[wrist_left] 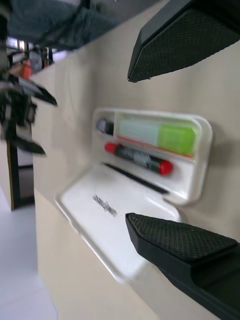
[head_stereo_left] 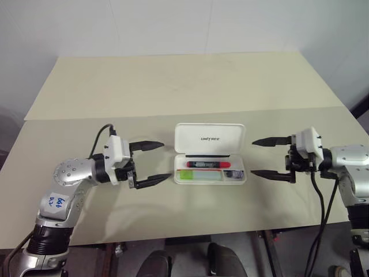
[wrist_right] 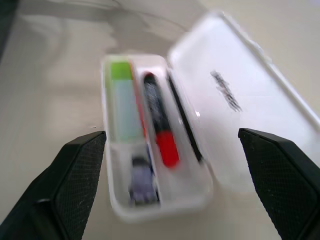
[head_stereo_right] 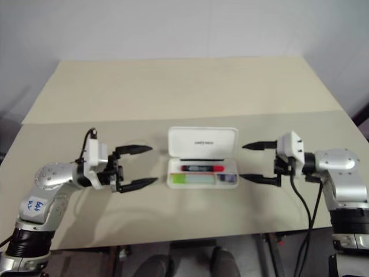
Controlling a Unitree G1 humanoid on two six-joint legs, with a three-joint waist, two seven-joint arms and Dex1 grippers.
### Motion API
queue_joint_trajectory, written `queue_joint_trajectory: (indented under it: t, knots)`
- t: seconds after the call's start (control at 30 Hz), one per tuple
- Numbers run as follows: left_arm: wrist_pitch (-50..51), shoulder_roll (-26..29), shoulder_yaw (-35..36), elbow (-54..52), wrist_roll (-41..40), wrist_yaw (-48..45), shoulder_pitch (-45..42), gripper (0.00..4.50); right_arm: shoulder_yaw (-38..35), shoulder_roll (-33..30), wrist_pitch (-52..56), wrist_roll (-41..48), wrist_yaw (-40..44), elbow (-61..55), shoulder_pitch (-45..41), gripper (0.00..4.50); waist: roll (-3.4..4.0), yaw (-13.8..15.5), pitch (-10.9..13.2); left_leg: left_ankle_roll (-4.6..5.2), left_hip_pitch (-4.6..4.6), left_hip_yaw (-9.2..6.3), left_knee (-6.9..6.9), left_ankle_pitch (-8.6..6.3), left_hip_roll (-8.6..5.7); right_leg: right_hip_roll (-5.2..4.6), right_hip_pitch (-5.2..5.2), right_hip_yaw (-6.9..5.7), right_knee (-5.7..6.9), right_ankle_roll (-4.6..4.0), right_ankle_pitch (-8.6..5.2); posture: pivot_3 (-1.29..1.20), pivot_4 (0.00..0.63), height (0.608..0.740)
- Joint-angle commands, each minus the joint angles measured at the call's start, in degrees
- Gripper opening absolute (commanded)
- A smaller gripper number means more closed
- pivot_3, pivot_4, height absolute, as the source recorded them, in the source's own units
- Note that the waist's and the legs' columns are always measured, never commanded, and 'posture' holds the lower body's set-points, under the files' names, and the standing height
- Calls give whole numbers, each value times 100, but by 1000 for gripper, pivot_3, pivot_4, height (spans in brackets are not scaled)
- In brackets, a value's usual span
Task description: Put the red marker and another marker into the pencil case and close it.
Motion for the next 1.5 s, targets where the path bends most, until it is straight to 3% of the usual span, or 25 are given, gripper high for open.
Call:
queue_joint_trajectory:
  t: [0.03,0.3,0.4,0.6,0.7,0.83,0.97,1.17,1.5]
  knots:
    - [-242,74,300,225,-32,-5,49,4500,-413,-205,-269,113,69,192,156,4460,0,-9,0,0,3,2,1,0,1,0,1,0,1,0,0,0,150,740]
    - [-447,161,454,724,9,-173,148,4500,-699,-431,183,445,151,-23,344,4460,1,13,0,0,3,3,7,0,4,-2,2,3,5,1,0,0,150,740]
    - [-311,174,438,731,-171,-369,203,3970,-676,-484,109,372,166,49,345,4500,1,23,0,0,3,0,5,0,4,-1,2,1,5,1,0,0,150,740]
    - [-331,-28,431,811,-160,-265,168,1919,-602,-392,72,294,-23,-78,367,4500,1,32,0,0,-1,-5,3,0,2,-5,0,-1,4,1,0,0,150,740]
    - [-318,-175,414,873,-184,-178,99,1290,-580,-358,82,256,-130,-184,405,4500,1,34,0,0,0,-4,4,0,2,-6,1,-1,5,1,0,0,150,740]
    - [-532,-389,415,1064,-38,-16,-71,39,-542,-380,126,197,-193,-254,426,4500,1,34,0,-1,0,-3,6,0,2,-3,1,-2,5,1,1,0,150,740]
    - [-1124,-753,434,1629,431,631,-544,39,-544,-398,174,175,-260,-335,441,4500,-2,54,-2,-1,-1,-4,12,0,-1,-5,6,-8,5,2,1,0,150,740]
    - [-1054,-1062,196,2297,1009,1525,-1114,39,-570,-391,163,165,-371,-384,445,4500,-4,41,-3,-1,1,-3,13,0,-1,-3,6,-12,6,4,2,0,150,740]
    - [-702,-1550,-495,3596,1625,1834,-2009,39,-544,-364,255,176,-548,-609,516,4500,-6,50,-4,-1,-6,21,18,1,-5,-6,9,-35,9,5,3,0,150,740]
